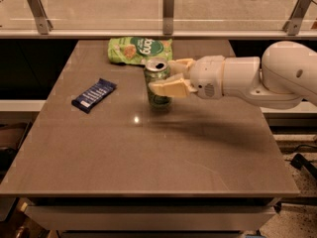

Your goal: Knock green can over

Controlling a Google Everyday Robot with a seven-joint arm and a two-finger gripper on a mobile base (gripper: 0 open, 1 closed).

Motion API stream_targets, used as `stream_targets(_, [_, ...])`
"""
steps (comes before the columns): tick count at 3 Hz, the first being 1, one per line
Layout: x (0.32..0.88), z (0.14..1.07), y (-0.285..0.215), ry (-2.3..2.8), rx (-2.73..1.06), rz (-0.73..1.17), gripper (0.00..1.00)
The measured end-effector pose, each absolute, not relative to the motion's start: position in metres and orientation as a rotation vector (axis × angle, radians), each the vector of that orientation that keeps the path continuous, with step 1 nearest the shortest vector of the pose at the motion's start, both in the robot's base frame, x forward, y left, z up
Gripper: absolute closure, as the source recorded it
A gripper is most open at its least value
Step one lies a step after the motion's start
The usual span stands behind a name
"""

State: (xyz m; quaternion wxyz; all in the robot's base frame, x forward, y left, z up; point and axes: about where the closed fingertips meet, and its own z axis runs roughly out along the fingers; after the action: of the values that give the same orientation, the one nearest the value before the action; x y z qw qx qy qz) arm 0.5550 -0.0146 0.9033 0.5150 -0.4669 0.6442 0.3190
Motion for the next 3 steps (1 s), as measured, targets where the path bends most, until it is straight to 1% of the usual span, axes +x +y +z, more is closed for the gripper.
stream_targets(1, [0.548,0.916,-0.024,1.619,-1.112,0.683,1.0])
stream_targets(3, [0.534,0.936,-0.044,1.825,-1.114,0.457,1.0])
